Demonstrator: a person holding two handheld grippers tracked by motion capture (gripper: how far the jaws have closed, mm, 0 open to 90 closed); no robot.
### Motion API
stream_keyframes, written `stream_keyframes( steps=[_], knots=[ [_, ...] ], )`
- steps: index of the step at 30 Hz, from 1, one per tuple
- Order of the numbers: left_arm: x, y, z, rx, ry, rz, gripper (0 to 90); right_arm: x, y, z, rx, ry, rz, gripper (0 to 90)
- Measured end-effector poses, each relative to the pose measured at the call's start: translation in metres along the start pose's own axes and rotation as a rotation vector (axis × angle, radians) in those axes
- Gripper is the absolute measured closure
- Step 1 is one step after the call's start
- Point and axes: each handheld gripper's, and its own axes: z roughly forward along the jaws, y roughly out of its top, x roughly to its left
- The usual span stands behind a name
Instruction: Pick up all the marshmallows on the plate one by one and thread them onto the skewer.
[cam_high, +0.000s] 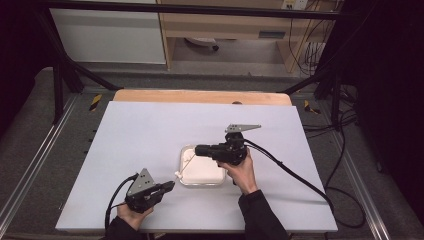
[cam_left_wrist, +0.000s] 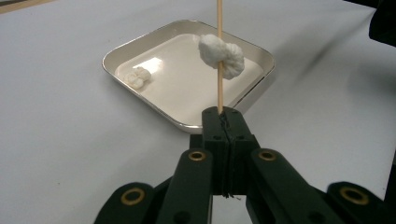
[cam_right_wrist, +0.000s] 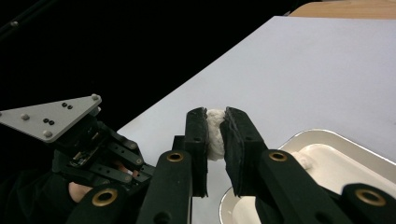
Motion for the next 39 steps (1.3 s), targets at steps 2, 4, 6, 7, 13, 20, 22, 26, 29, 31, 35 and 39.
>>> stream_keyframes(
  steps=[2,4,6,7,13,20,22,26,29,31,35,39],
  knots=[
    [0.000,-0.001,0.000,-0.002,0.006,0.002,89.1,0.001,-0.001,0.001,0.000,0.005,0.004,80.3],
    [0.000,-0.001,-0.001,-0.010,0.011,-0.001,89.1,0.001,-0.002,0.002,-0.005,0.007,0.003,80.8],
    [-0.001,-0.001,-0.002,-0.019,0.016,-0.002,89.1,0.001,-0.002,0.002,-0.013,0.011,0.006,81.1],
    [-0.001,-0.001,-0.002,-0.023,0.014,-0.004,89.1,0.002,-0.002,0.002,-0.016,0.014,0.006,81.3],
    [-0.003,-0.001,-0.001,-0.031,0.008,-0.008,89.2,0.005,-0.004,0.003,-0.038,0.044,0.017,81.8],
    [-0.004,-0.002,-0.002,-0.041,0.020,-0.007,89.3,0.005,-0.007,0.005,-0.046,0.062,0.020,82.1],
    [-0.004,-0.002,-0.001,-0.039,0.022,-0.007,89.3,0.005,-0.008,0.006,-0.048,0.069,0.018,82.2],
    [-0.005,-0.002,0.000,-0.029,0.028,-0.004,89.3,0.006,-0.010,0.008,-0.050,0.078,0.017,82.3],
    [-0.005,-0.002,0.000,-0.028,0.024,-0.008,89.3,0.006,-0.011,0.009,-0.050,0.080,0.016,82.4],
    [-0.005,-0.002,0.000,-0.026,0.023,-0.007,89.3,0.006,-0.012,0.009,-0.046,0.078,0.015,82.4],
    [-0.006,-0.001,0.000,-0.026,0.018,-0.007,89.4,0.007,-0.013,0.010,-0.039,0.082,0.011,82.4],
    [-0.006,-0.001,0.000,-0.023,0.024,-0.009,89.4,0.007,-0.015,0.011,-0.032,0.076,0.005,82.4]
  ],
)
